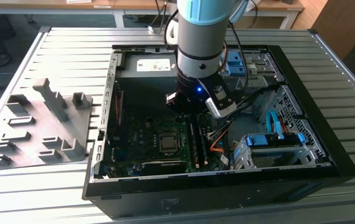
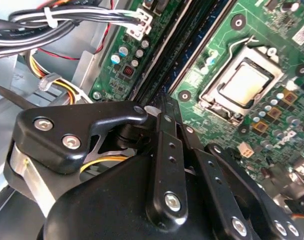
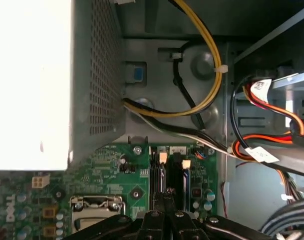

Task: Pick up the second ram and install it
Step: 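Press down the second ram until it locks into place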

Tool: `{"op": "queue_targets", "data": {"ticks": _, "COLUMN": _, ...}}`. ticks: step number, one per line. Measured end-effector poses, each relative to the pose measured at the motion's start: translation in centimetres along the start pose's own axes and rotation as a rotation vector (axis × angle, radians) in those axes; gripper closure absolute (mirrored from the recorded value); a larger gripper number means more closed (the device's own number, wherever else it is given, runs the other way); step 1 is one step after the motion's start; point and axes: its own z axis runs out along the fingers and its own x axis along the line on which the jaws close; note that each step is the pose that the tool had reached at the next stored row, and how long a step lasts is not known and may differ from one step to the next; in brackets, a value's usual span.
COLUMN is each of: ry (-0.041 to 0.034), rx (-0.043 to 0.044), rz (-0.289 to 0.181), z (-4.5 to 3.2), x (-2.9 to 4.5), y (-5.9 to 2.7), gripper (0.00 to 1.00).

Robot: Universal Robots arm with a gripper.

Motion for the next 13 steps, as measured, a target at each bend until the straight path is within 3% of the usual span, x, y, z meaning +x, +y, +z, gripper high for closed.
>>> {"op": "queue_targets", "data": {"ticks": 7, "ry": -0.0001, "rx": 0.0003, "rz": -0.001, "z": 0.54, "x": 0.03, "y": 0.09, "gripper": 0.90}}
{"op": "queue_targets", "data": {"ticks": 9, "ry": -0.0016, "rx": -0.0018, "rz": -0.001, "z": 0.16, "x": 0.00, "y": 0.14, "gripper": 0.90}}
{"op": "queue_targets", "data": {"ticks": 11, "ry": -0.0007, "rx": 0.0043, "rz": -0.001, "z": -0.46, "x": -0.01, "y": 0.09, "gripper": 0.90}}
{"op": "queue_targets", "data": {"ticks": 13, "ry": -0.0009, "rx": 0.0052, "rz": -0.001, "z": -0.63, "x": -0.02, "y": -0.04, "gripper": 0.90}}
